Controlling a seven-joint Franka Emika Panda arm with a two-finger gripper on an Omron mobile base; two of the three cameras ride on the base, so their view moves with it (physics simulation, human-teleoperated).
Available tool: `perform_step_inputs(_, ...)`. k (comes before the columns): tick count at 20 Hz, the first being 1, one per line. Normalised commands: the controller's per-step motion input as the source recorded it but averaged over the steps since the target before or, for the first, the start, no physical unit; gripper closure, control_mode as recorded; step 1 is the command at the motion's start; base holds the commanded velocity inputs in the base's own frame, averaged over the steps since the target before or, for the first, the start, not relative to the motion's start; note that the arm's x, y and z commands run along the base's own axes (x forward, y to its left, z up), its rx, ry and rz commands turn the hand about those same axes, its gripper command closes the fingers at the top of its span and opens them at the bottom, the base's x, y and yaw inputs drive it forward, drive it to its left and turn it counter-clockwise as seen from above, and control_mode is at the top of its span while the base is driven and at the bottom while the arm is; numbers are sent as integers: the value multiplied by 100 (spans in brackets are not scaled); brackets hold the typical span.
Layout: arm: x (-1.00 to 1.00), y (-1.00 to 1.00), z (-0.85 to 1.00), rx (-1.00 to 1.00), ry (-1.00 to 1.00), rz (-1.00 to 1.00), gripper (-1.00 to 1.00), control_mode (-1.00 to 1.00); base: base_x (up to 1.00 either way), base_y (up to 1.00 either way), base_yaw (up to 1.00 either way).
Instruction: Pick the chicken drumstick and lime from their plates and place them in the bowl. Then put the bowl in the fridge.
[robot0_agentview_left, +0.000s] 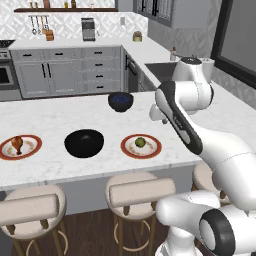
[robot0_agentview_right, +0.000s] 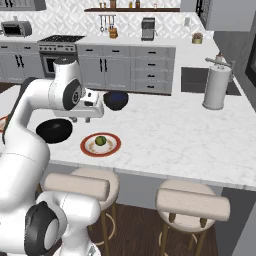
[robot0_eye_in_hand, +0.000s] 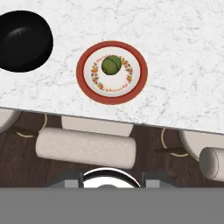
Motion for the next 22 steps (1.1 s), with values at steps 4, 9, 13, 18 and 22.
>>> perform_step_inputs(4, 0, 0, 0, 0, 1, 0, -100, -100, 0, 0, 0)
perform_step_inputs(9, -6, -2, -48, -2, 0, 0, -100, -100, 0, 0, 0)
perform_step_inputs(13, 5, 0, -64, -6, -2, 3, -100, -100, 0, 0, 0)
perform_step_inputs(18, 71, 10, -59, 0, 0, 0, -100, -100, 0, 0, 0)
perform_step_inputs(22, 100, -2, -29, 0, 5, 1, -100, -100, 0, 0, 0)
